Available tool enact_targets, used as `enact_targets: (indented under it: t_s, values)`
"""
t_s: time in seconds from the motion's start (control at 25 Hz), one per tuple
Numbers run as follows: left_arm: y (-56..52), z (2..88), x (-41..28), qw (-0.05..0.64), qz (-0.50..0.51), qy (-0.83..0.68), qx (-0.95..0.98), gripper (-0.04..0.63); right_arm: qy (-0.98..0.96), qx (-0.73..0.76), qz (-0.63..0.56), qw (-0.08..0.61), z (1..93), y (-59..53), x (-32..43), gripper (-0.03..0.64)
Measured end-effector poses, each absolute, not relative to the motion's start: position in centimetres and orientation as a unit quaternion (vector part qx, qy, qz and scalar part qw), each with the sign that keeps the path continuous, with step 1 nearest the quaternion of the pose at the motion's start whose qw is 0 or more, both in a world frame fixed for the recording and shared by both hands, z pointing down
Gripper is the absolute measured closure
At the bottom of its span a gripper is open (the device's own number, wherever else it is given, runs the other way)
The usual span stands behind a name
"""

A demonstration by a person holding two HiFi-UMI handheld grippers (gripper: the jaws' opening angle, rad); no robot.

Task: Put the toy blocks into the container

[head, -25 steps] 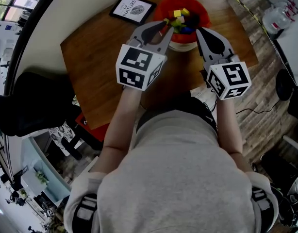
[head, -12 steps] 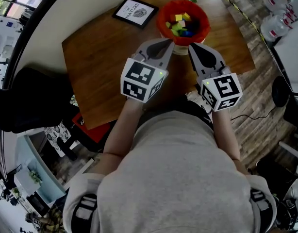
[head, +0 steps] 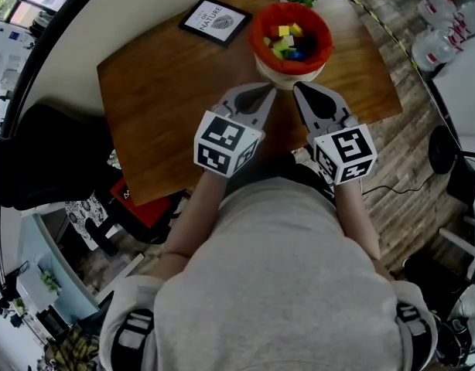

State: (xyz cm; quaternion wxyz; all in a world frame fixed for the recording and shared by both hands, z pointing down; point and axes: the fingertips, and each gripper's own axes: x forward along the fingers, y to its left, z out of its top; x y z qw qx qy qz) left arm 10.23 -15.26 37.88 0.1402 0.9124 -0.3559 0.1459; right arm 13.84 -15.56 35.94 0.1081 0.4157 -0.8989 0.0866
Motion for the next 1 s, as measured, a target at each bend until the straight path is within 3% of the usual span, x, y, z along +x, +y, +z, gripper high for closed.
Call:
enact_targets:
  t_s: [1.0]
  values:
    - [-13.9,40.0,11.0,0.172,0.165,-0.319,0.918,0.583,-0.899,0.403,0.114,0.128,38.2,-14.7,13.6,0.606]
